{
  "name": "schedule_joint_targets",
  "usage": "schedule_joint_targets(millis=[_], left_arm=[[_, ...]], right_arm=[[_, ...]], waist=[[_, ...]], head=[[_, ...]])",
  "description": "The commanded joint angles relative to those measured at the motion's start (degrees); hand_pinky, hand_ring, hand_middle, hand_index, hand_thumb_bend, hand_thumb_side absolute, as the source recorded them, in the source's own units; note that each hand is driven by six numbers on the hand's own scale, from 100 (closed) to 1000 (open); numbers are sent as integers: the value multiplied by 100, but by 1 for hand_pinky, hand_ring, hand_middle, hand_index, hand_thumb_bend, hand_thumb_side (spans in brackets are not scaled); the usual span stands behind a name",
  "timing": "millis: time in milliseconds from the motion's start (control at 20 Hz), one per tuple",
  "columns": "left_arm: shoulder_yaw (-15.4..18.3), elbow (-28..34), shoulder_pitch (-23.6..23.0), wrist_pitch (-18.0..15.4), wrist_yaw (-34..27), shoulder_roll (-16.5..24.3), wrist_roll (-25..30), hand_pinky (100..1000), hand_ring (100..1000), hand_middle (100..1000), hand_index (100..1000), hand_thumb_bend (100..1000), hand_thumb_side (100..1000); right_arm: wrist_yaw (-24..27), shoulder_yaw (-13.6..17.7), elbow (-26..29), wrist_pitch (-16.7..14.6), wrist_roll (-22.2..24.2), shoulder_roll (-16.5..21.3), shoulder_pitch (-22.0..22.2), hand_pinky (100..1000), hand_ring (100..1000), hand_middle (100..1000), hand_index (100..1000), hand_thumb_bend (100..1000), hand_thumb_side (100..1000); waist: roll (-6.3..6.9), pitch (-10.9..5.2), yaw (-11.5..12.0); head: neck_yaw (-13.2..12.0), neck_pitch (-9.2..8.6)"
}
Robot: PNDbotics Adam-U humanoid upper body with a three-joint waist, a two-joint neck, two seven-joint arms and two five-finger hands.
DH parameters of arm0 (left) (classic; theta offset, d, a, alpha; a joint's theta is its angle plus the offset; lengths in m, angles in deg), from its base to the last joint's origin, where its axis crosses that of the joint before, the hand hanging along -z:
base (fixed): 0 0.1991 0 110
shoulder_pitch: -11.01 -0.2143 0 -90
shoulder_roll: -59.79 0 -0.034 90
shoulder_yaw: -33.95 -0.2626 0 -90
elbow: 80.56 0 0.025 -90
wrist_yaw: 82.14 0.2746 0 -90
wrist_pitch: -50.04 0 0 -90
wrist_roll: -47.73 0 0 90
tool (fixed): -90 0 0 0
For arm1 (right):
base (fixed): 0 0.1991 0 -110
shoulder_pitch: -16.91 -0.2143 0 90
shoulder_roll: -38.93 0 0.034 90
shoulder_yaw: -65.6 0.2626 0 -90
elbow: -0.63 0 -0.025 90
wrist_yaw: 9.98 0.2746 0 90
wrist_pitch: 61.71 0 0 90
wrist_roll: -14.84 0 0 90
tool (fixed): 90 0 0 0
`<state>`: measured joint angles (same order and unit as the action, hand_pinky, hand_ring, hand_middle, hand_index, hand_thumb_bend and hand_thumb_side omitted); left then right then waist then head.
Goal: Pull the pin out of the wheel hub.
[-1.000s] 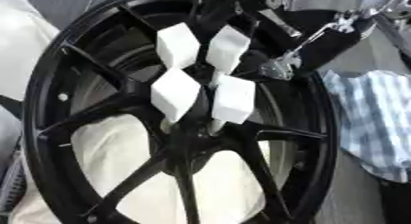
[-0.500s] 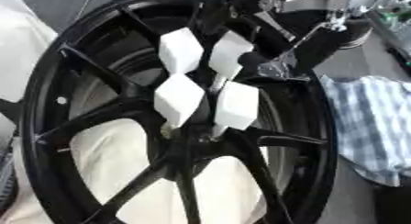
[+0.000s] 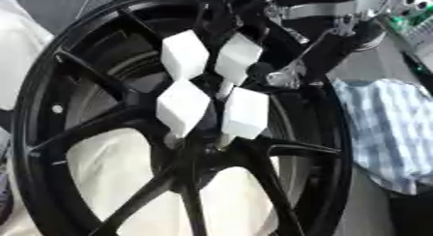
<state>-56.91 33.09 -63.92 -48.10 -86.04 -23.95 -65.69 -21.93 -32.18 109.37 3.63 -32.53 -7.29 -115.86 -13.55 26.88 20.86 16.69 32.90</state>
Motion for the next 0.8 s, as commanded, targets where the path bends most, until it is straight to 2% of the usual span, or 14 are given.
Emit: schedule_joint_targets(millis=[50,550,800], left_arm=[[5,94,8,16,4,108,10,821,662,538,774,100,783],[-3,94,12,12,-35,76,26,822,662,537,774,100,785],[-13,94,24,9,-40,69,30,821,661,535,774,100,788]], right_arm=[[92,139,-11,-84,233,169,-41,947,952,885,895,119,397],[-194,135,1,-131,337,206,78,947,959,893,899,183,432],[-241,120,-32,-154,285,171,77,946,957,889,895,164,419]], waist=[[61,-96,-22],[61,-26,-38],[61,20,-43]], head=[[16,-2],[31,-47],[51,-69]])
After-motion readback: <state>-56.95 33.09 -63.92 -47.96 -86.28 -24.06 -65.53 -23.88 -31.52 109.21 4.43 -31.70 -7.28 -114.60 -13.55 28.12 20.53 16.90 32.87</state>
